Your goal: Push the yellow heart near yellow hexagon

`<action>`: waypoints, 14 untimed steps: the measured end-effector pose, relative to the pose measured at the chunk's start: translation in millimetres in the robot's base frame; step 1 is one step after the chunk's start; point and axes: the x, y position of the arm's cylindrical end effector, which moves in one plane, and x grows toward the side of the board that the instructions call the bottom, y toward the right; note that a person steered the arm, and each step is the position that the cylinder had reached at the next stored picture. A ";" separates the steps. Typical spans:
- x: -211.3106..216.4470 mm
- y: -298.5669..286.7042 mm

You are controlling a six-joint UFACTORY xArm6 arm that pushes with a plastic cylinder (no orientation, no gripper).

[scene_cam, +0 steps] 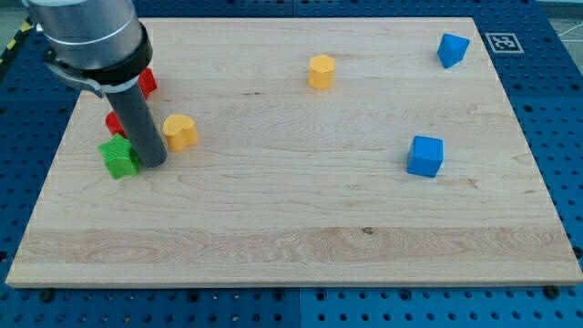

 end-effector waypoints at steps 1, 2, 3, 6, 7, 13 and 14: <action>0.0 -4.3; 0.0 -4.1; -2.8 3.6; -128.9 101.7; -137.7 102.8; -195.0 69.7; -188.6 69.7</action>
